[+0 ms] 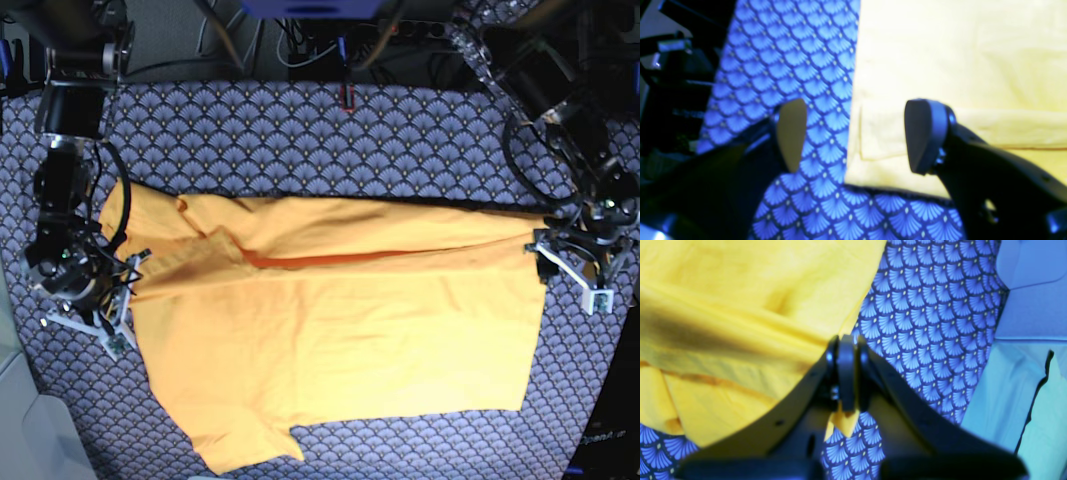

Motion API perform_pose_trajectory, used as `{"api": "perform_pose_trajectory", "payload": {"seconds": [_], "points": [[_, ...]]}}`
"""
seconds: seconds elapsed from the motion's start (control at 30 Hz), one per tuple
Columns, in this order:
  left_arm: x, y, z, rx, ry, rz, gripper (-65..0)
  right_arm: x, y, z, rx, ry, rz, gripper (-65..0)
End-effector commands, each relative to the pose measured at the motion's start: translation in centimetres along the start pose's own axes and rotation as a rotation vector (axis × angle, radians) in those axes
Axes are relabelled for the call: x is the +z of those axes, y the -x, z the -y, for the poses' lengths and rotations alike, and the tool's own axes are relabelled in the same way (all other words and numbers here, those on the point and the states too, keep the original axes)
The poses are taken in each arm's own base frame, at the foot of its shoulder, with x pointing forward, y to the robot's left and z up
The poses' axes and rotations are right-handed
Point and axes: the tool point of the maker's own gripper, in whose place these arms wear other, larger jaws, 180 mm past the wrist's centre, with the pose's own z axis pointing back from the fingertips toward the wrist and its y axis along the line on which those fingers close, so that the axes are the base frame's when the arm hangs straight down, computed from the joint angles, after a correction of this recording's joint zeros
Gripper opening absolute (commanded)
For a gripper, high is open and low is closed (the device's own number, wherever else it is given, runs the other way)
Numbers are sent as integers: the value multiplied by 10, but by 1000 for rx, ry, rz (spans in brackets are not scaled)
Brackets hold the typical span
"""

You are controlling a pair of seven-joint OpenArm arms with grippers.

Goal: Fold the T-shirt properly
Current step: 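Lower the folded edge onto the shirt and open both grippers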

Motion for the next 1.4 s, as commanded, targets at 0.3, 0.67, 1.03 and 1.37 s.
{"api": "perform_pose_trajectory", "payload": {"seconds": [0.3, 0.67, 1.03, 1.37], "points": [[3, -6, -3, -10, -1, 32, -206, -18, 8, 8, -38, -25, -36, -358], [2, 11, 10, -7, 26, 1, -206, 1, 10, 19, -39, 34, -9, -318], [-14, 16, 43, -11, 65, 23, -207, 1, 37, 13, -68, 24, -47, -318], [-20, 33, 34, 66, 46, -17, -208, 0, 42, 9, -68, 15, -58, -318]]}}
